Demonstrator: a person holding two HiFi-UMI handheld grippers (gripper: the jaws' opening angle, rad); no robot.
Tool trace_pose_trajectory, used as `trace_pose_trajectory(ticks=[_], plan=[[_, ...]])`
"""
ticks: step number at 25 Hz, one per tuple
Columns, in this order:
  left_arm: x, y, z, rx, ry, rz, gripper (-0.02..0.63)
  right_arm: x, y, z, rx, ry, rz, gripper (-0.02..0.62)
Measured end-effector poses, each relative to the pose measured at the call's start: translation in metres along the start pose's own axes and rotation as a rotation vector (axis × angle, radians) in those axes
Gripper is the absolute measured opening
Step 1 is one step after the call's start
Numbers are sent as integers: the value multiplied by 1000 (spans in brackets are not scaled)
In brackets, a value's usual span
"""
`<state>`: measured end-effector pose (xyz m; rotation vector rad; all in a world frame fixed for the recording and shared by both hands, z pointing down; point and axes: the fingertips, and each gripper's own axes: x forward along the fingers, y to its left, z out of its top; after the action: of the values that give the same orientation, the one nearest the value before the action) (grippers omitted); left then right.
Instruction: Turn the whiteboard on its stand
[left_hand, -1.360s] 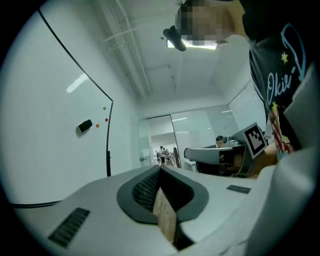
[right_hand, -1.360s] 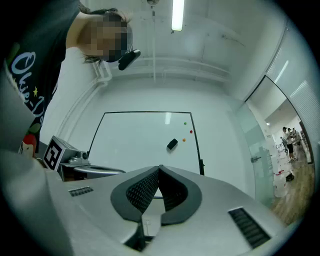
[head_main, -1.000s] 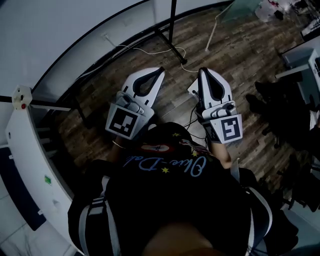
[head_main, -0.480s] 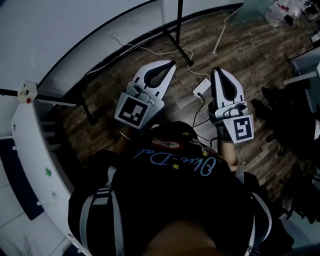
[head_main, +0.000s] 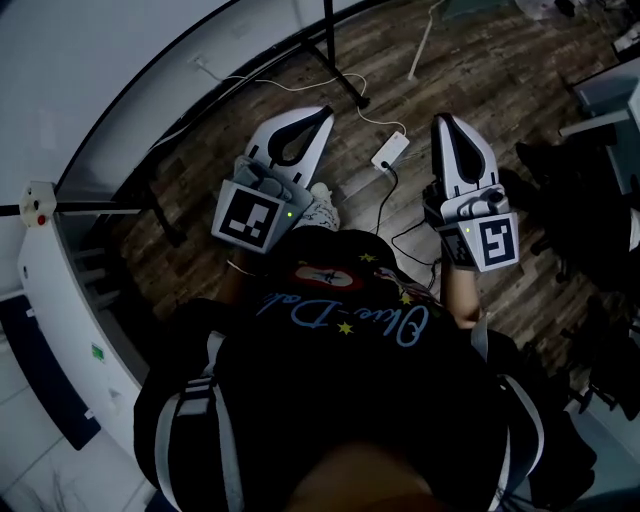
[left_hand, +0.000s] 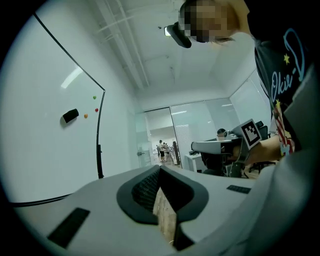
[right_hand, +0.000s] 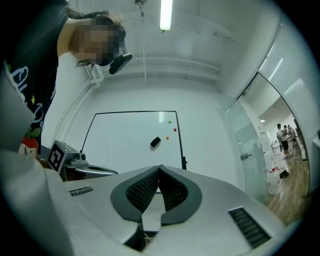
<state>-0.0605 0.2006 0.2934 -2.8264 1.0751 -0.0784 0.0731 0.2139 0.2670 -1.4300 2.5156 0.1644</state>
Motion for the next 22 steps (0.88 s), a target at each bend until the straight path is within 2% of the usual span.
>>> trace_pose_trajectory(ticks=[10, 22], plan=[[57, 24, -10, -2, -23, -59, 14, 30, -33, -8, -27, 10, -18, 21], [99, 92, -27, 23, 16, -16, 14, 110, -65, -35, -32, 49, 43, 21]])
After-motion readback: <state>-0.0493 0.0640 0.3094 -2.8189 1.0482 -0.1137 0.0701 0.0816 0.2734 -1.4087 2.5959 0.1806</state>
